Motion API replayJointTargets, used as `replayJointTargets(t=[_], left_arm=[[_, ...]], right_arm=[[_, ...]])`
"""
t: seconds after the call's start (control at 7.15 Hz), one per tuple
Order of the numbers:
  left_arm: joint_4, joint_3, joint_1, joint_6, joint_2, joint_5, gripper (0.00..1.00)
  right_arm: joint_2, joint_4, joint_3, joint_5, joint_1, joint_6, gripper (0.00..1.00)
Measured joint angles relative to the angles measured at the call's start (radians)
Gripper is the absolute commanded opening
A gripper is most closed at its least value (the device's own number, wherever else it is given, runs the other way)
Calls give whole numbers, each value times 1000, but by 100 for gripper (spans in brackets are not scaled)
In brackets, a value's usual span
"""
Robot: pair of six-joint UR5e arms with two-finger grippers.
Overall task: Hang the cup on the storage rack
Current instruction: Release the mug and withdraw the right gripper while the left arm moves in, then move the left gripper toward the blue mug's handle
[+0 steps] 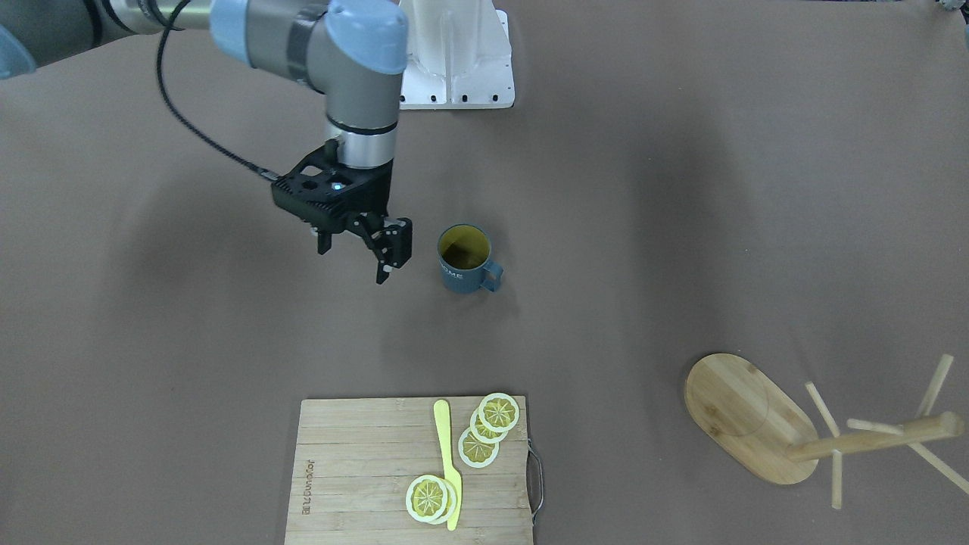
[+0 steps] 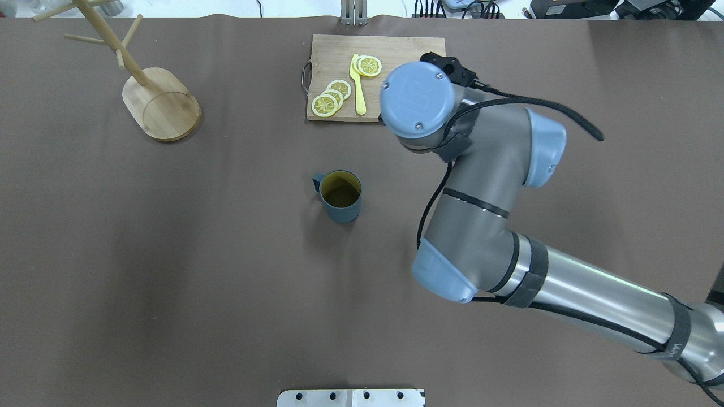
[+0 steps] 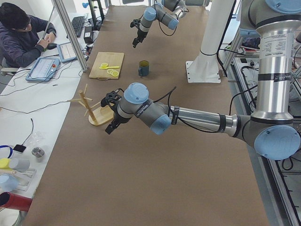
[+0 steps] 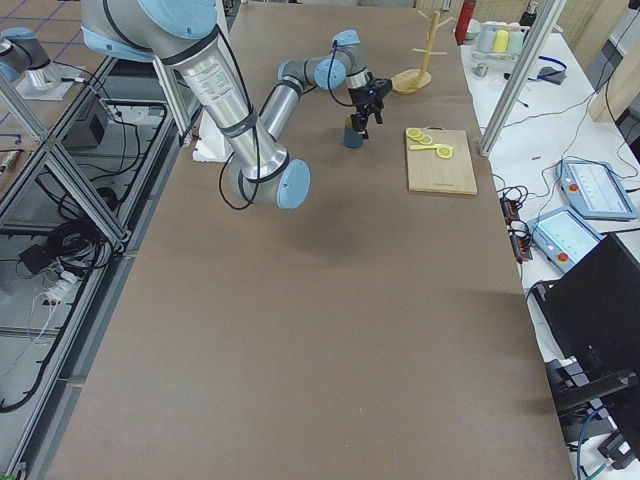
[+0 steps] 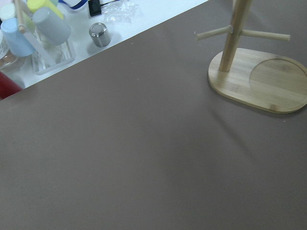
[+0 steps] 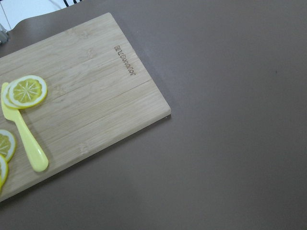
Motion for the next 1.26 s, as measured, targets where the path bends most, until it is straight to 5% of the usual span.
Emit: replayJointTargets(t=[0.28, 0.56, 1.26], left_arm=[[-228, -2, 129, -288, 4, 11, 99], [-295, -15, 227, -400, -3, 71, 99], [-296, -32, 629, -583, -155, 476, 98]], right_arm=[[-141, 116, 12, 139, 156, -306, 100], [-254, 141, 11, 287, 319, -647, 100], [-508, 143, -1, 595, 697, -1354, 100]])
